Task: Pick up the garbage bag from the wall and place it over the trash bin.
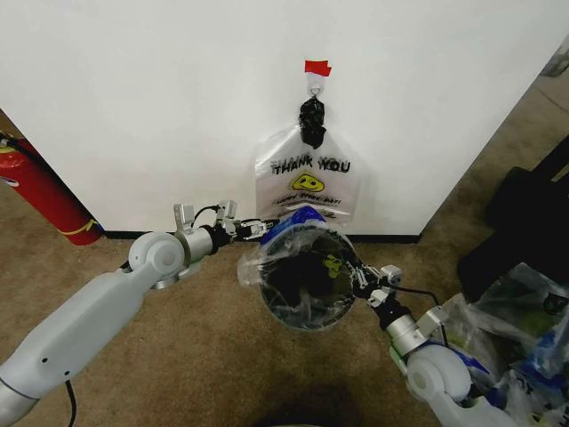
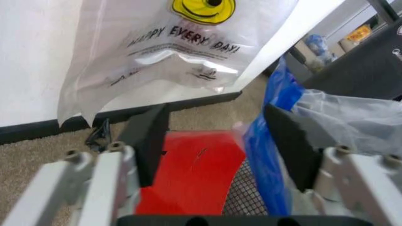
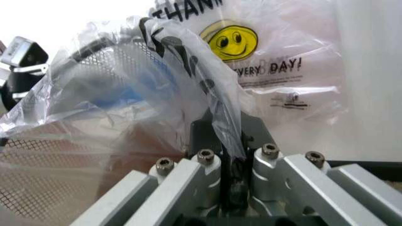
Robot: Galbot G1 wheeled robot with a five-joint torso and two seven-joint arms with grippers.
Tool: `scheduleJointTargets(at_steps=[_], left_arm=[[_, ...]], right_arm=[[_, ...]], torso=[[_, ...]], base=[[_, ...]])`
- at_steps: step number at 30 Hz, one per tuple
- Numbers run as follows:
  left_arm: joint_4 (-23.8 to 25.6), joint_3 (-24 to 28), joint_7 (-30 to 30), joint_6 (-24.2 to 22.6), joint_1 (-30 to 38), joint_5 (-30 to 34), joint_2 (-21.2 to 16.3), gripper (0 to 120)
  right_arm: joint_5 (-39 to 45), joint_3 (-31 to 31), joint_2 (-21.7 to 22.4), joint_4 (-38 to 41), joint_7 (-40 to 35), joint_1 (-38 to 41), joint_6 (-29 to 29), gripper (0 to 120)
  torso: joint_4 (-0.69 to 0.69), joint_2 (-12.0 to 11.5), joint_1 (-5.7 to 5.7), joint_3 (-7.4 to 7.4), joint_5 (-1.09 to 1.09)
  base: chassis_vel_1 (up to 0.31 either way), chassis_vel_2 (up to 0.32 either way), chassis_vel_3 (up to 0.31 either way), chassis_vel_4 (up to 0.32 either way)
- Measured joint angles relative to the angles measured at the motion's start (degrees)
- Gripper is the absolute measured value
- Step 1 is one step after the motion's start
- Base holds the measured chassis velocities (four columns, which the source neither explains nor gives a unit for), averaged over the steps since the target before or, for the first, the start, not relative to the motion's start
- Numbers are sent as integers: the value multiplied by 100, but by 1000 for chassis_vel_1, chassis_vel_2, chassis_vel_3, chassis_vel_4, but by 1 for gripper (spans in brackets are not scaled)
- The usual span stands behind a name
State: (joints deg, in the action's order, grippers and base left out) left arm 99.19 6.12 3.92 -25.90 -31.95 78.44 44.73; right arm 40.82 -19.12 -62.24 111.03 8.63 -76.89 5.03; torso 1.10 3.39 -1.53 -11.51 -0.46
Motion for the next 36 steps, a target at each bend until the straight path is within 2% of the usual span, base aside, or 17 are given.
scheduleJointTargets(at_steps=[1,3,5,6,11,13,16,17,20,24,25,26,29,30,32,34,36], left_arm=[[6,-13,15,0,0,12,-3,53],[6,-21,17,0,1,21,-4,52],[10,-76,31,-13,-2,126,-33,40],[17,-84,56,-17,-5,138,-45,41],[66,-46,355,-19,-28,64,-126,55],[63,37,486,-20,-20,-61,-122,66],[8,100,518,-9,-7,-166,-73,77],[8,100,518,-9,-7,-166,-73,77],[-87,170,445,9,9,-278,1,90],[-62,192,441,59,2,-287,10,77],[-62,192,441,59,2,-287,10,77],[2,195,448,90,-11,-293,3,69],[60,195,451,117,-15,-294,1,58],[89,203,453,135,-1,-294,-2,52],[90,205,454,136,2,-294,-2,52],[88,266,459,158,46,-293,-12,39],[66,296,461,176,66,-295,-8,32]], right_arm=[[10,-9,7,-2,-5,-2,-2,0],[11,-10,7,-4,-6,-2,-3,0],[13,-8,8,-14,-14,2,-13,0],[13,-5,9,-14,-14,4,-16,0],[21,12,16,-13,-14,17,-27,0],[25,22,19,1,-16,22,-43,0],[30,23,26,27,-18,4,-47,0],[30,23,26,27,-18,4,-47,0],[27,8,32,100,-44,-34,-76,0],[7,-17,35,162,-94,-78,-114,0],[7,-17,35,162,-94,-78,-114,0],[10,-22,35,172,-122,-80,-127,0],[17,-23,35,173,-146,-74,-147,0],[32,-21,33,184,-157,-72,-156,0],[32,-21,33,185,-157,-72,-157,0],[43,-20,29,206,-164,-74,-165,0],[43,-20,28,222,-165,-88,-167,0]], torso=[[0,0,0,0,0],[1,0,0,0,0],[0,0,0,0,1],[0,0,0,0,0],[0,0,0,0,1],[0,0,0,0,0],[0,0,0,0,0],[0,0,0,0,0],[0,0,1,0,0],[0,0,1,0,0],[0,0,1,0,0],[0,0,1,0,0],[0,0,1,0,0],[0,0,1,0,0],[0,0,1,0,0],[0,0,1,0,0],[0,0,1,0,1]], base=[[0,0,0,0],[0,0,0,0],[0,0,0,0],[0,0,0,0],[0,0,0,0],[0,0,0,0],[0,0,0,0],[0,0,0,0],[0,0,0,0],[0,0,0,0],[0,0,0,0],[0,0,0,0],[0,0,0,0],[0,0,0,0],[0,0,0,0],[0,0,0,0],[0,0,0,0]])
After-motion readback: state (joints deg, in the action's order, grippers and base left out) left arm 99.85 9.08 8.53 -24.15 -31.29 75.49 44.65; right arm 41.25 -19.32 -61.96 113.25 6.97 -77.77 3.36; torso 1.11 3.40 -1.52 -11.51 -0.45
